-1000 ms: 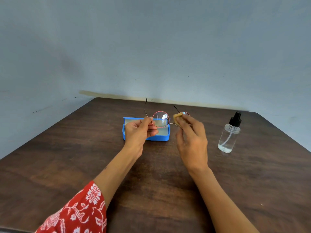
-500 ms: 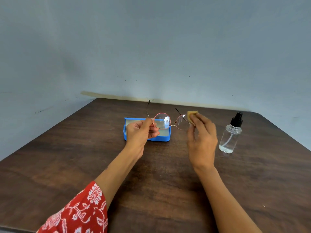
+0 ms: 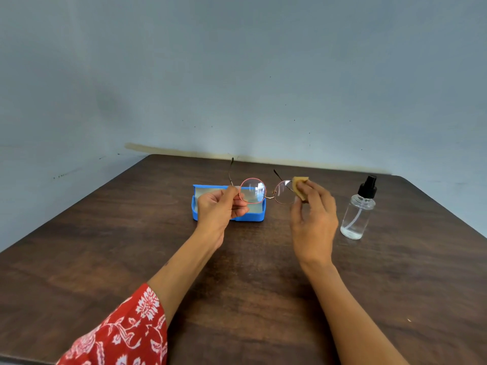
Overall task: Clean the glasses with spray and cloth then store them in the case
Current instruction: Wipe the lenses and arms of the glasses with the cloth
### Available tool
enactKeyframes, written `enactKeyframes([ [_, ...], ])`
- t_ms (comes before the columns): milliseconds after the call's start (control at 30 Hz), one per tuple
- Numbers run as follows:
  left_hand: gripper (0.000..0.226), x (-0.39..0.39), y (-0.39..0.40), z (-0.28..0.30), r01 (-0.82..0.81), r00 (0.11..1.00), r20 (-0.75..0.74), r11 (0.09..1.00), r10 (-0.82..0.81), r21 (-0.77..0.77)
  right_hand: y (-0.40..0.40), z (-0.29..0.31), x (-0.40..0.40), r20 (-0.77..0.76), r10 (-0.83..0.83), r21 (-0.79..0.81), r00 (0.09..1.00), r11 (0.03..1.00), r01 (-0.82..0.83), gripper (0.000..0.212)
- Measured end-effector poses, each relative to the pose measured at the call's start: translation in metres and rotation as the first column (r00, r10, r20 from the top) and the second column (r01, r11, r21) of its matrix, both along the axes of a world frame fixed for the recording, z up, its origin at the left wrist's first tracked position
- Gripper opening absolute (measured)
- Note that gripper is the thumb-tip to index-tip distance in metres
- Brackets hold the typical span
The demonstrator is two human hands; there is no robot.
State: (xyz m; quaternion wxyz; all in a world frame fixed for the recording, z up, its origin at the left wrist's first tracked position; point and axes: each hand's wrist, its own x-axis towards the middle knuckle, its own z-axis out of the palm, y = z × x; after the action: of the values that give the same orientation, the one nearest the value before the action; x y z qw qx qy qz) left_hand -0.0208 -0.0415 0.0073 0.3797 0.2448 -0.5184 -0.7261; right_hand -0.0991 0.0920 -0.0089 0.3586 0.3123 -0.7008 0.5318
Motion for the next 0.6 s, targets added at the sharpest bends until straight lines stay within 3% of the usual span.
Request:
enactKeyframes([
  [200, 0.021, 0.000, 0.000, -0.001, 0.000, 1.000, -0.003, 1.000, 0.000, -0.004, -0.009, -0.002, 0.014, -0.142, 0.058, 0.173, 0.988, 0.984, -0.033, 0.033],
  [333, 0.019, 0.000, -0.001, -0.001, 0.004, 1.000, 0.008, 1.000, -0.004, -0.004, -0.001, -0.001, 0.002, -0.022, 0.011, 0.021, 1.000, 1.000, -0.011, 0.033],
  [433, 0.019, 0.000, -0.002, -0.001, -0.001, 1.000, 0.009, 1.000, 0.001, 0.001, 0.004, -0.002, -0.002, 0.000, -0.014, 0.026, 1.000, 1.000, 0.014, 0.033],
  [600, 0.023, -0.001, 0.001, -0.001, 0.007, 1.000, -0.006, 1.000, -0.007, 0.001, -0.008, -0.004, 0.012, -0.172, 0.045, 0.169, 0.984, 0.986, -0.015, 0.032],
])
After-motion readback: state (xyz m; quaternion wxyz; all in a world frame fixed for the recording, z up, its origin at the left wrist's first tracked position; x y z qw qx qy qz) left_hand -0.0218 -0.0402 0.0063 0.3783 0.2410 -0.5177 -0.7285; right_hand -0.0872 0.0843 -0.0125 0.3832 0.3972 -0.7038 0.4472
